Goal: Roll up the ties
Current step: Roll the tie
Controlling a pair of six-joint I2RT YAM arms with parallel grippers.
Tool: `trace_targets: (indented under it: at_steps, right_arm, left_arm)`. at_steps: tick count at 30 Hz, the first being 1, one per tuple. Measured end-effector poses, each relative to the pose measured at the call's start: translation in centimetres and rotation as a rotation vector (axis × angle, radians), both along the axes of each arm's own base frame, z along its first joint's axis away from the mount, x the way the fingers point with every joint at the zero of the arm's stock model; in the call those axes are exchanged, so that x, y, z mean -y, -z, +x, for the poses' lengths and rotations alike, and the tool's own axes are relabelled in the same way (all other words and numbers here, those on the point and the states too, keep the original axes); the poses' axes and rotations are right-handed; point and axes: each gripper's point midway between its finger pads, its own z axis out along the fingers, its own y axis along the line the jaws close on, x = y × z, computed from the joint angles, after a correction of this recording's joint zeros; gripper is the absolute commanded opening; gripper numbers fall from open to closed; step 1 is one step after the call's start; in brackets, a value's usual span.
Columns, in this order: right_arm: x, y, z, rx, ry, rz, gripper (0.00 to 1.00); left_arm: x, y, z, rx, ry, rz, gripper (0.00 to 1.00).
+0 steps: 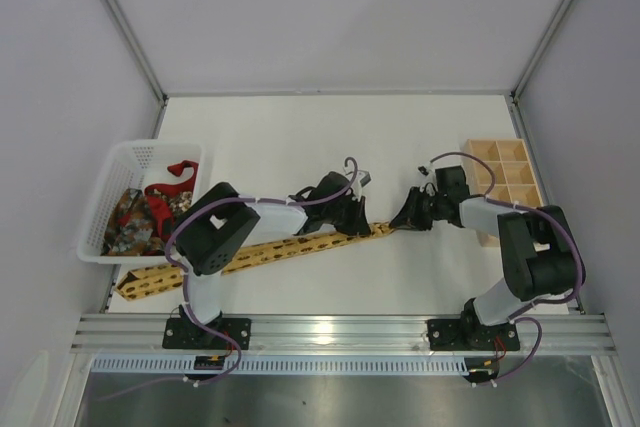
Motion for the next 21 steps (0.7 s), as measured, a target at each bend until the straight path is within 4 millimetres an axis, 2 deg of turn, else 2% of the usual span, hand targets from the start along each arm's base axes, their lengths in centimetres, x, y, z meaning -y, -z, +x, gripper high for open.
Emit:
trace_targets:
  at_steps: [3, 4, 9, 12, 21]
  right_arm:
    - [-1.6, -1.5, 0.1, 0.04, -0.052, -0.011, 0.03]
    - [-2.4, -2.3, 0.2, 0.06, -0.072, -0.013, 0.0]
    - [-5.1, -6.4, 1.2, 0.163, -0.131, -0.023, 0.0]
    - [-5.3, -6.9, 1.3, 0.166, -0.134, -0.033, 0.0]
    - [-5.7, -6.5, 0.5, 0.144, -0.157, -0.047, 0.0]
  left_arm:
    - [-0.1, 0.0, 0.1, -0.014, -0.004, -0.008, 0.0]
    - [-0.1, 0.0, 0.2, -0.017, -0.008, -0.01, 0.0]
    - [-0.2, -0.1, 0.6, -0.016, -0.02, -0.018, 0.0]
    - [-0.3, -0.1, 0.9, -0.019, -0.029, -0.018, 0.0]
    - [-0.7, 0.0, 0.7, -0.042, -0.055, -0.001, 0.0]
